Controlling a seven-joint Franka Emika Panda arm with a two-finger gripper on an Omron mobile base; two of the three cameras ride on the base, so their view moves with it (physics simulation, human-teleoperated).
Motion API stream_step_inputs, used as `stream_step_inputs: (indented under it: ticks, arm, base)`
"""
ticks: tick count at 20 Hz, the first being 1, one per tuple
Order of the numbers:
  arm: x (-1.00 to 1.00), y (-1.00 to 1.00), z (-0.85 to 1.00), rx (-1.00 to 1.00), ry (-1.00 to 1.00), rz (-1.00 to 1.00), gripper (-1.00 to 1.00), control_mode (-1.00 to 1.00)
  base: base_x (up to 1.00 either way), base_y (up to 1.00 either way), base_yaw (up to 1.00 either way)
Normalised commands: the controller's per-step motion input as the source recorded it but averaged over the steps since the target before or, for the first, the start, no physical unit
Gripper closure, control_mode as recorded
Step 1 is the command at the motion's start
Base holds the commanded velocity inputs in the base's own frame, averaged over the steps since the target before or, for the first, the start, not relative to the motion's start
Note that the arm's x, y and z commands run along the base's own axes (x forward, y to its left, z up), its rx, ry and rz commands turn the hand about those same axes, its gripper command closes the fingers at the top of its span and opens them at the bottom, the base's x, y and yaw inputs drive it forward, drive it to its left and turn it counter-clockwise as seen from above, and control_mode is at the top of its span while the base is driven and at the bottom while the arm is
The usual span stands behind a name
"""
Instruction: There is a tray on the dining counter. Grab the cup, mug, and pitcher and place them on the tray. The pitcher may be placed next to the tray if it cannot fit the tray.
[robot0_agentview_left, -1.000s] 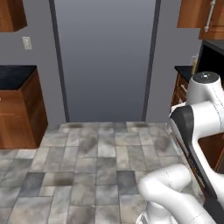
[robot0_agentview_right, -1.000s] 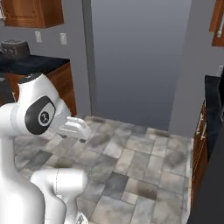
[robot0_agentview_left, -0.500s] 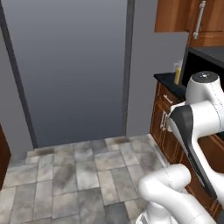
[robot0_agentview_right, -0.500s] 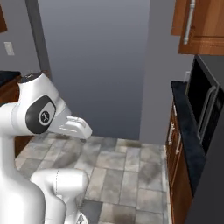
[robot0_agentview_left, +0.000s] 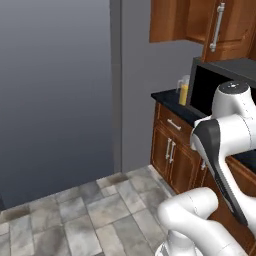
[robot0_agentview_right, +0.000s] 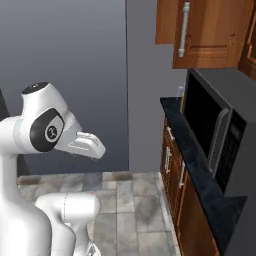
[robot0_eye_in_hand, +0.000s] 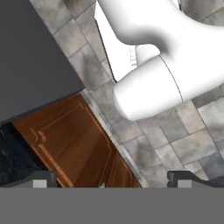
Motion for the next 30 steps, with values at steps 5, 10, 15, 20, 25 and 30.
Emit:
stream_step_inputs:
  ticks: [5, 10, 15, 20, 25, 30]
  arm:
    - [0.0, 0.0, 0.0, 0.0, 0.0, 0.0, -1.0, 1.0]
    - [0.0, 0.0, 0.0, 0.0, 0.0, 0.0, -1.0, 1.0]
    - [0.0, 0.0, 0.0, 0.0, 0.0, 0.0, -1.0, 1.0]
    - [0.0, 0.0, 0.0, 0.0, 0.0, 0.0, -1.0, 1.0]
    - [0.0, 0.0, 0.0, 0.0, 0.0, 0.0, -1.0, 1.0]
    - [0.0, 0.0, 0.0, 0.0, 0.0, 0.0, -1.0, 1.0]
  base:
    - [0.42, 0.5, -0.4]
    - [0.22, 0.63, -0.39]
    - [0.16, 0.72, -0.37]
    - [0.54, 0.74, -0.35]
    - [0.96, 0.6, -0.27]
    - [0.66, 0.46, -0.28]
